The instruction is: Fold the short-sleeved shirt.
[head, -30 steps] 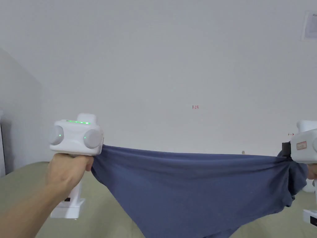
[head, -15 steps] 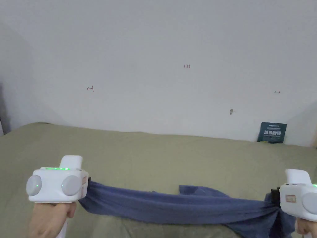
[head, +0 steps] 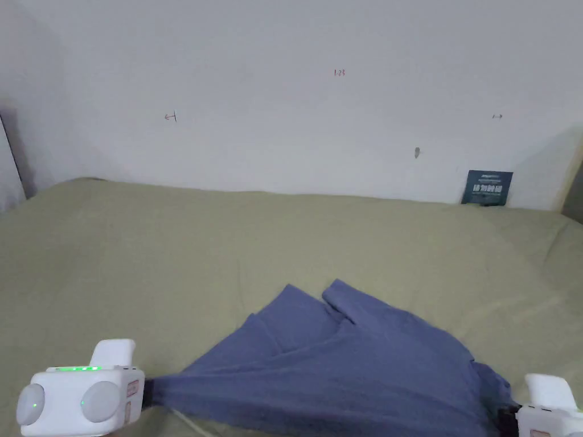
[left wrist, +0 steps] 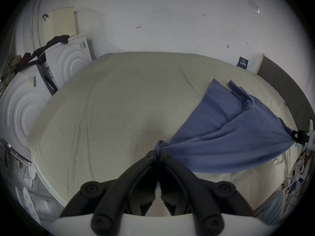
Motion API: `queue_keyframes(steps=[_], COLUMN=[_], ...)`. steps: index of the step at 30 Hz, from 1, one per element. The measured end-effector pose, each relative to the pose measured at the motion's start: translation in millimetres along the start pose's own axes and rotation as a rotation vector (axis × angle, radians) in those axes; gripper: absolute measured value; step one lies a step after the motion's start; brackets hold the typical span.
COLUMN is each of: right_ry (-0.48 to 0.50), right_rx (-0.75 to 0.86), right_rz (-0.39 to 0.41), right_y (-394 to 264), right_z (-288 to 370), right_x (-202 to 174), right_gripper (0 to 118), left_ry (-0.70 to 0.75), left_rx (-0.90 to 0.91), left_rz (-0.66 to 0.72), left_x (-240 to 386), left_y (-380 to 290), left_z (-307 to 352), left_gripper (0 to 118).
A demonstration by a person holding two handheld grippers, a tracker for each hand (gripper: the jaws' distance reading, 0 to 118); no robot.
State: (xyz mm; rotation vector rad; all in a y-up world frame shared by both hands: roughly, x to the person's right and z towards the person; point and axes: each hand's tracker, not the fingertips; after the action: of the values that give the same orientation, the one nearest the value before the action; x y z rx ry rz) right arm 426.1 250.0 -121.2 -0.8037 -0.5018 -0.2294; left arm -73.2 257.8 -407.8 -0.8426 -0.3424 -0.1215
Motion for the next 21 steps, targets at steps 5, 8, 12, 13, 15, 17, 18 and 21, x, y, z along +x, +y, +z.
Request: queue_keyframes(steps=[5,8,12,13,15,17,18,21], right_ry=[0.021,0.024,0.021,0.019,0.018,-0.016,-0.037,-0.012], right_rx=[-0.014,-0.018,-0.016,-0.016,-0.010,-0.007,0.009,0.067], right_rz=[-0.033,-0.039,-0.069,-0.069,-0.064,-0.033,-0.026,-0.028], right_y=[-33,-45,-50,-50,-50,-50,-51,-54], right_z=[15,17,16,16,15,18,21,33], right_x=[3,3,3,2,2,-2,-3,-7], right_gripper=[2,2,2,2,4,31,80,118], left_ry=[-0.006,-0.003,-0.006,-0.006,-0.008,-0.015,-0.023,0.002], left_rx=[-0.023,-0.025,-0.037,-0.039,-0.035,-0.031,-0.030,-0.065], left_rz=[0.002,-0.006,0.002,0.001,0.004,0.008,0.007,-0.045], left_x=[-7,-9,-8,-6,-5,-6,-6,-1], left_y=[-31,-40,-46,-47,-47,-48,-48,-51], left_z=[8,13,8,9,10,10,11,9], left_gripper=[0,0,0,0,0,5,26,115])
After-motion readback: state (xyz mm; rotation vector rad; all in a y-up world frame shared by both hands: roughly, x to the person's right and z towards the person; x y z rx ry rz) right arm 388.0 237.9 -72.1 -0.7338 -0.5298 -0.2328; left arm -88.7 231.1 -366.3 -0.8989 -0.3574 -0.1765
